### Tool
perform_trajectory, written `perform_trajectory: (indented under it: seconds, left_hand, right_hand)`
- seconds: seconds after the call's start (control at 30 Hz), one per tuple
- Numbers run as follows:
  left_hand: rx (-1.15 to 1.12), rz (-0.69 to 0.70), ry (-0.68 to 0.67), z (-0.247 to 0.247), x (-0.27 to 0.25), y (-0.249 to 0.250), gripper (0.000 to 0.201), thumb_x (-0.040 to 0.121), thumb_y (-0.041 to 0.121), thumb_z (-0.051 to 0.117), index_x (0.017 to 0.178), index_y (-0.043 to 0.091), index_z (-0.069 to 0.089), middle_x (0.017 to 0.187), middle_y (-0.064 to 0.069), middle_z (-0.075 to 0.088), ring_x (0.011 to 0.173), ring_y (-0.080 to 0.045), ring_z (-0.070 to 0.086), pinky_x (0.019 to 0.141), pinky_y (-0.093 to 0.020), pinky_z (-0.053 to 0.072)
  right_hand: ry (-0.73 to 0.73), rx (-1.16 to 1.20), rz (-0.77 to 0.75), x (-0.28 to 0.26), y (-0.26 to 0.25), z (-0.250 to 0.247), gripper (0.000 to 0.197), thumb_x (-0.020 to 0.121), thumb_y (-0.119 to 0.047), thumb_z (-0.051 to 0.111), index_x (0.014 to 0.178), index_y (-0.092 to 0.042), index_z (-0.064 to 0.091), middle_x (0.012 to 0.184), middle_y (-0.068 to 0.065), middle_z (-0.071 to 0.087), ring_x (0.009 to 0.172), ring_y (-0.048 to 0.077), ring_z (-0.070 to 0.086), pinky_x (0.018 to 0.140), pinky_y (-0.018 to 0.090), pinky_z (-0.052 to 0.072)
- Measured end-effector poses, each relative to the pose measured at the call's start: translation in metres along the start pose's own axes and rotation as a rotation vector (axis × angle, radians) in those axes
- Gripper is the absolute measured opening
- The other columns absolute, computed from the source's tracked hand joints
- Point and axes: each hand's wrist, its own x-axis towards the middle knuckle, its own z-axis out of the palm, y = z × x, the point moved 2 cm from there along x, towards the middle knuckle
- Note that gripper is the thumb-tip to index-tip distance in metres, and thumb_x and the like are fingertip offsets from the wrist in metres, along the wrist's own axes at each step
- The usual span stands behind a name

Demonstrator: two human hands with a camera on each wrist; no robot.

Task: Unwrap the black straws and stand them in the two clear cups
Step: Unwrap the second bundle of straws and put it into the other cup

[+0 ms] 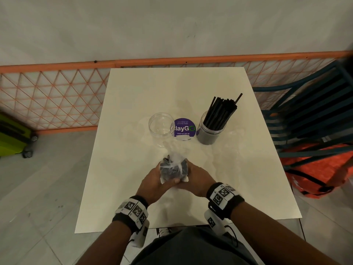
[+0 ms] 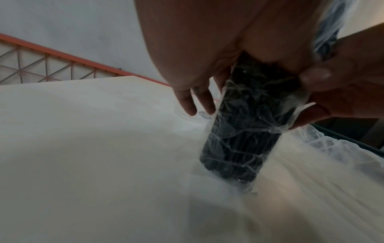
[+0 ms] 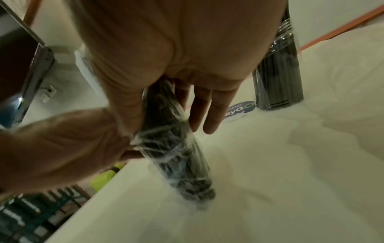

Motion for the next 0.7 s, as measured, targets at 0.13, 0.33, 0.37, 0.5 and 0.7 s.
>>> perform_trajectory:
  seconds: [0.13, 0.33, 0.37, 0.5, 0.7]
  left_hand:
    - [-0.312, 0.108, -0.016, 0.005, -0.003, 0.001, 0.097, 0.07, 0.037, 0.086, 0.147, 0.039, 0.028, 0.145, 0.021, 0.044, 0.127, 0.015, 0.049, 0.098, -0.007, 0.043]
    - [-0.114, 0.082, 0.128, -0.001, -0.009, 0.0, 0.079, 0.061, 0.057, 0.084, 0.128, 0.064, 0.041, 0.129, 0.028, 0.059, 0.112, 0.014, 0.058, 0.091, -0.006, 0.045]
    - [-0.016, 0.061, 0.133, -0.002, -0.009, -0.002, 0.079, 0.06, 0.069, 0.077, 0.131, 0.059, 0.043, 0.127, 0.028, 0.061, 0.112, 0.009, 0.06, 0.09, -0.01, 0.046]
    - [0.312, -0.02, 0.045, 0.0, -0.008, -0.017, 0.106, 0.055, 0.101, 0.034, 0.133, 0.033, 0.054, 0.127, 0.013, 0.066, 0.112, -0.012, 0.064, 0.088, -0.023, 0.05]
    - [0.456, -0.135, -0.003, -0.003, -0.005, -0.025, 0.102, 0.059, 0.097, 0.034, 0.123, 0.024, 0.063, 0.118, -0.004, 0.071, 0.105, -0.022, 0.065, 0.085, -0.035, 0.054]
  right_hand:
    - [-0.046, -0.194, 0.058, -0.001, -0.004, 0.002, 0.018, 0.092, -0.028, 0.06, 0.091, -0.011, 0.066, 0.092, 0.009, 0.069, 0.09, 0.03, 0.063, 0.068, 0.024, 0.033]
    - [0.1, -0.137, -0.057, 0.005, 0.012, 0.009, 0.03, 0.094, -0.027, 0.057, 0.119, -0.011, 0.064, 0.116, 0.01, 0.067, 0.104, 0.031, 0.062, 0.076, 0.021, 0.031]
    - [0.085, -0.114, -0.041, 0.007, 0.016, 0.012, 0.031, 0.094, -0.027, 0.059, 0.121, -0.012, 0.062, 0.118, 0.01, 0.066, 0.106, 0.031, 0.061, 0.077, 0.02, 0.032]
    - [0.078, -0.055, -0.01, 0.009, 0.023, 0.013, 0.058, 0.089, -0.027, 0.065, 0.143, -0.021, 0.044, 0.138, 0.002, 0.054, 0.121, 0.025, 0.055, 0.089, 0.019, 0.034]
    - [0.057, -0.139, -0.011, 0.013, 0.021, 0.014, 0.036, 0.094, -0.028, 0.059, 0.128, -0.019, 0.052, 0.119, 0.007, 0.068, 0.105, 0.031, 0.063, 0.086, 0.034, 0.048]
